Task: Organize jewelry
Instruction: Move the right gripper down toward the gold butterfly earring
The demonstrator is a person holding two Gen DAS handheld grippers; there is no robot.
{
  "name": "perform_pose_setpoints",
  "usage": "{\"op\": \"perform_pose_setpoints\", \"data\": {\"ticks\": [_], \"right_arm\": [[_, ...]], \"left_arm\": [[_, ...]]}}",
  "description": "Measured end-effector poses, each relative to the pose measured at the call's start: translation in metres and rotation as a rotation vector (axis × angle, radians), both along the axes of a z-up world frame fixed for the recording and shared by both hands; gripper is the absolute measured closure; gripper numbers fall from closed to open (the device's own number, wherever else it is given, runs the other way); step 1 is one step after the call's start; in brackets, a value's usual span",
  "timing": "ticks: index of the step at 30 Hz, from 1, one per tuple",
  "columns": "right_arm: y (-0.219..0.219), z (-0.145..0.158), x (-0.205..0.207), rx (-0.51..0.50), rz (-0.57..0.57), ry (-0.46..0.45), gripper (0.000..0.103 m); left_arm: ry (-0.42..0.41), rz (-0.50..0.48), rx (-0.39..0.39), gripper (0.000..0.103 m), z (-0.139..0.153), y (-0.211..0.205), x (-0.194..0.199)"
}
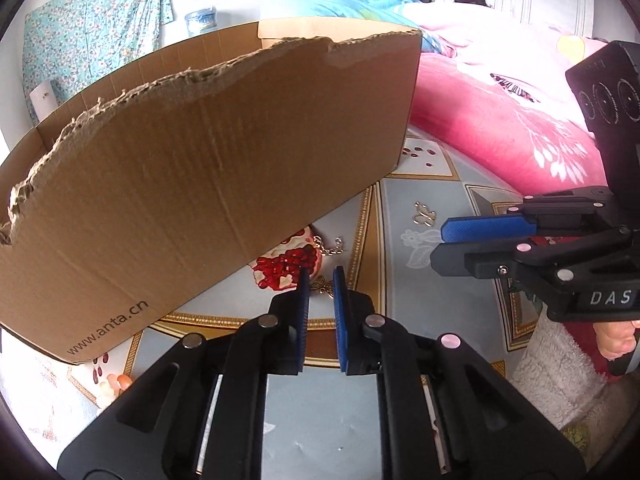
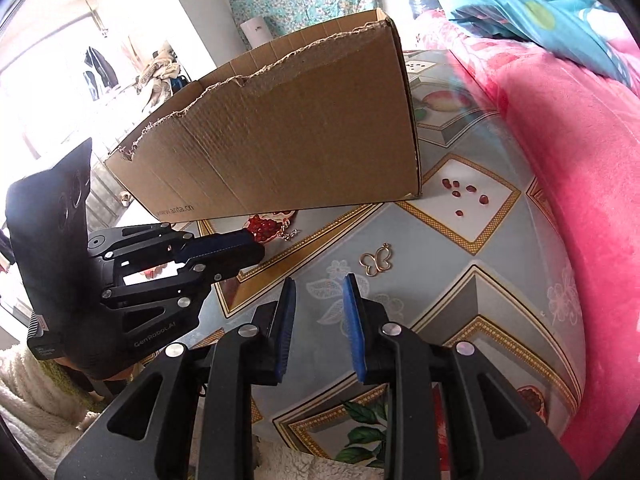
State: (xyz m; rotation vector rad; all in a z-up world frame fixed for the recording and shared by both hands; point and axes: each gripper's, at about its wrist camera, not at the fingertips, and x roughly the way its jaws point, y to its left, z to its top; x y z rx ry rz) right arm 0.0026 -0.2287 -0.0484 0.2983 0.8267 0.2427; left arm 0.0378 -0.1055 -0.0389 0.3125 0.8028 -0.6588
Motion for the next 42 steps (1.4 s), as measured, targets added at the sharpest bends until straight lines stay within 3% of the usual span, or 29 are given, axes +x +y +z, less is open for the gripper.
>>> {"op": "perform_pose_setpoints", "data": {"ticks": [6,17,21,27,37,42], "right_arm": [[-0.001,0.002,-0.006,-0.007,-0.002,0.004,0.078],[0.000,-0.001,-0.006,-0.011,-0.004,0.011,0.078],[-0.001,-0.001,-0.005,-0.005,-0.010,0.014,0.078],[-0.001,-0.003,-0.004,-0.002,0.005,0.013,0.078],[-0.002,-0.004,-0.003,0.011,0.009,0.010,0.078],[-0.002,-0.004,-0.003,0.014,0.008,0.009,0.078]], "left_arm": [[0.043,-0.025,-0.045,0.092,0.000,0.006,-0.012],[0.087,0.024,-0.132,0.091,0.003,0.022,-0.013],[0.044,0.006,-0.114,0.091,0.007,0.015,-0.008],[0.053,-0.038,-0.079,0.091,0.002,0.009,-0.002],[0.169,-0.090,-0.161,0.091,-0.001,0.013,-0.006],[0.096,-0.079,-0.105,0.091,0.004,0.007,-0.014]]}}
